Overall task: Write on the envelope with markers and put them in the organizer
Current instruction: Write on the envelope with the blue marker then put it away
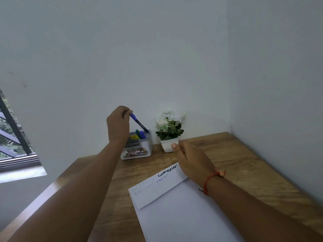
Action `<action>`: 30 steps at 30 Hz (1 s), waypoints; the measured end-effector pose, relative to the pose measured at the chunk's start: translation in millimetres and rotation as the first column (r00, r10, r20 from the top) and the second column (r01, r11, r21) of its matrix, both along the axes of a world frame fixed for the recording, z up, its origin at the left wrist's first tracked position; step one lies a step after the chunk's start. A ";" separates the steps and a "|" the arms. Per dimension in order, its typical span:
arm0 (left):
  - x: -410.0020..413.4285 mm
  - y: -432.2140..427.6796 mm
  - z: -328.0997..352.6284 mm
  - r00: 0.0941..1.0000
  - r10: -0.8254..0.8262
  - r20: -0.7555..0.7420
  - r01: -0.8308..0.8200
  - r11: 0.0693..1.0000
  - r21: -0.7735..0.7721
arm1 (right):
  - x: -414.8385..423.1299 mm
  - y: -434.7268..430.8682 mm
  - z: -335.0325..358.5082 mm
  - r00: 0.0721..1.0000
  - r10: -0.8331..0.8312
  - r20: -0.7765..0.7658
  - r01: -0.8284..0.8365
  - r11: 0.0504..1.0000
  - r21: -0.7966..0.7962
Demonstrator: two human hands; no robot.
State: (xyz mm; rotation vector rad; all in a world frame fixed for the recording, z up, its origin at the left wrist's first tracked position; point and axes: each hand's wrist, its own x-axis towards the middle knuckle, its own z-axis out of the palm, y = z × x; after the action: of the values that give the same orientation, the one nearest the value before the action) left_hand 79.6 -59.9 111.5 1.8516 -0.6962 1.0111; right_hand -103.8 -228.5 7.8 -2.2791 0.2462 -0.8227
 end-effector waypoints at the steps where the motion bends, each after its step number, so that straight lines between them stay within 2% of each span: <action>1: 0.5 0.1 2.3 1.000 0.010 0.010 -0.010 1.000 -0.007 | 0.5 -0.5 -0.7 1.000 0.000 -0.001 0.000 1.000 0.004; 7: 4.6 -4.5 -1.0 1.000 -0.015 0.009 0.014 0.994 0.105 | 2.1 -0.4 -2.0 1.000 -0.010 -0.007 0.010 1.000 -0.006; 11: 7.4 -9.7 -13.8 0.995 -0.070 -0.066 0.082 0.978 0.192 | 2.3 -1.4 -1.4 1.000 -0.013 -0.015 0.013 1.000 -0.015; 18: 8.7 -9.9 -27.1 0.993 -0.025 -0.119 0.076 0.890 0.450 | 2.8 -2.7 -0.7 0.999 -0.022 -0.025 0.021 0.999 -0.041; 20: 3.0 -5.2 -27.9 0.990 -0.014 -0.139 0.077 0.884 0.462 | 1.8 -3.0 -0.3 0.999 -0.024 -0.032 0.023 0.999 -0.036; 24: -25.1 8.4 -28.8 0.990 -0.017 -0.143 0.070 0.925 0.374 | -0.7 -2.6 0.9 0.999 -0.023 -0.037 0.022 1.000 -0.018; 27: -54.2 21.3 -37.4 0.993 -0.032 -0.116 0.077 0.910 0.408 | -4.1 -3.9 4.0 0.999 -0.020 -0.049 0.018 0.999 -0.031; 30: -82.5 39.8 -62.9 0.981 -0.071 -0.181 0.144 0.889 0.435 | -9.2 -4.7 5.5 0.995 -0.008 -0.104 -0.003 0.994 -0.111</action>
State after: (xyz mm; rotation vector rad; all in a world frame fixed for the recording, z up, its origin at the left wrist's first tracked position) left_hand -2.8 -20.1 48.5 2.2308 -0.9830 0.6516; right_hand -113.0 -233.2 13.3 -2.4296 0.2563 -0.7358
